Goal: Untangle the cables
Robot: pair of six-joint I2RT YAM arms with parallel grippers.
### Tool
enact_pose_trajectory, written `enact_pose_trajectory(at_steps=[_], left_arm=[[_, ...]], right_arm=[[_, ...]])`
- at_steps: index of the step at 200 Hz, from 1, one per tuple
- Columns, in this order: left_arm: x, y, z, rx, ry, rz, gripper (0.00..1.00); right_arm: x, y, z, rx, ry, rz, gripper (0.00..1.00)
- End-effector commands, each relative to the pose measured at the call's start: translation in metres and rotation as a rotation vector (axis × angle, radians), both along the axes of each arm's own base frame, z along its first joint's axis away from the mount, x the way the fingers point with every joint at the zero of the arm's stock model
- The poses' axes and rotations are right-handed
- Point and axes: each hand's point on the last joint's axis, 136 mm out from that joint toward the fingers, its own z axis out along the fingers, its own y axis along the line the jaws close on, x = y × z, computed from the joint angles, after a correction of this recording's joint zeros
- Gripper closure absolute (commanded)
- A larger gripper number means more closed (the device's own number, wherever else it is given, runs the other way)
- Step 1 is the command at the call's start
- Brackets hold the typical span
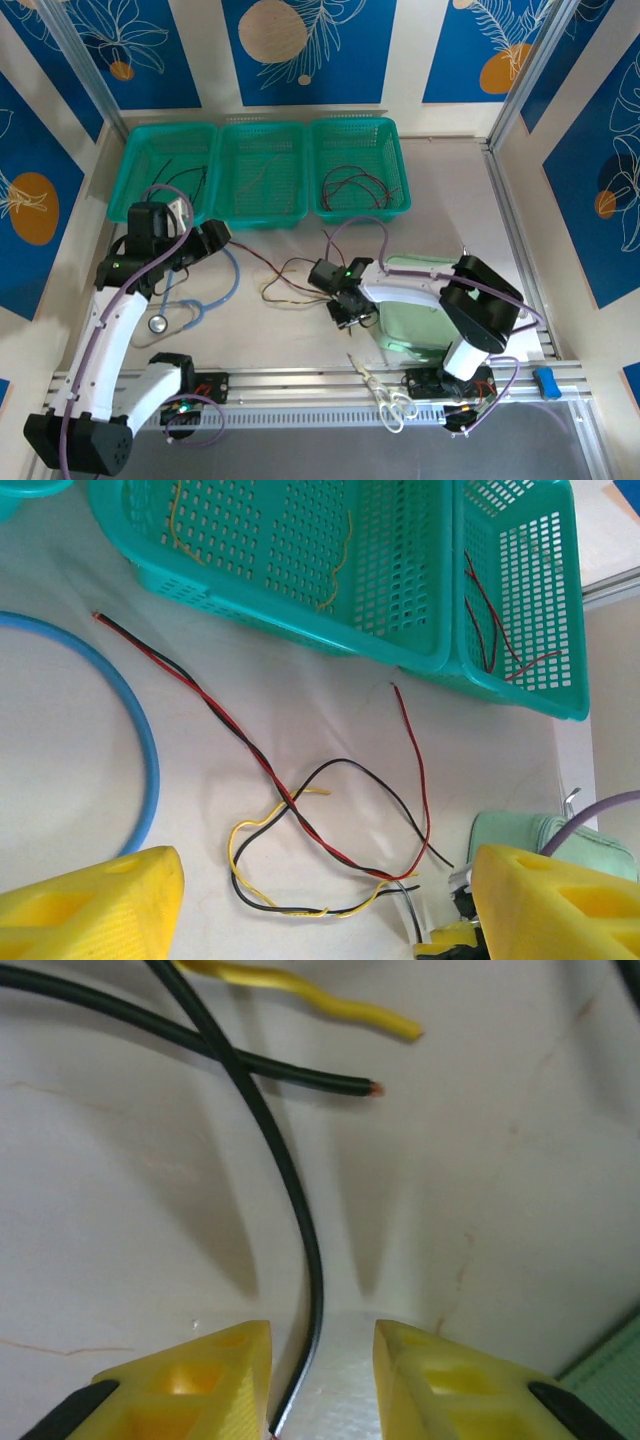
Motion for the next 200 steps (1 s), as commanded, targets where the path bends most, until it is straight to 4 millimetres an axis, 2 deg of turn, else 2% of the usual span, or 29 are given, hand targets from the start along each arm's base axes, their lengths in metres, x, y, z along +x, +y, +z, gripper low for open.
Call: enact_pose_trajectory(at_steps=[1,27,48,66,80,101,123,154,178,200], left_arm=[[-0.006,-0.007,0.004,-0.026,0.000,-0.022,0.25],[-0.008,-0.007,0.004,-0.022,0.002,-0.021,0.25],[-0.010,-0.007,0.003,-0.014,0.011,-0.024,0.25],[-0.016,-0.007,0.003,0.044,0.030,-0.046,0.27],[-0.021,-0.011,0.008,0.066,0.027,-0.068,0.27],[-0.024,-0.023,0.015,0.035,-0.005,-0.119,0.29],[-0.028,-0.034,0.017,-0.006,-0.005,-0.157,0.29],[-0.031,-0.052,0.022,-0.073,-0.011,-0.208,0.31],[-0.031,-0.070,0.026,-0.123,-0.028,-0.261,0.32],[-0.031,-0.084,0.026,-0.140,-0.026,-0.301,0.33]], right_arm=[[0.000,0.012,-0.003,0.013,0.008,0.018,0.70],[-0.001,0.015,-0.011,0.004,0.022,0.032,0.75],[-0.004,0.018,-0.016,0.022,0.033,0.051,0.85],[-0.003,0.019,-0.013,0.042,0.021,0.058,0.95],[0.000,0.019,-0.004,0.056,-0.004,0.071,0.99],[0.005,0.027,0.027,0.127,-0.057,0.104,1.00],[0.011,0.035,0.073,0.273,-0.129,0.115,1.00],[0.021,0.030,0.133,0.475,-0.223,0.079,1.00],[0.027,0.030,0.171,0.662,-0.258,0.051,1.00],[0.033,0.028,0.195,0.798,-0.258,0.011,1.00]])
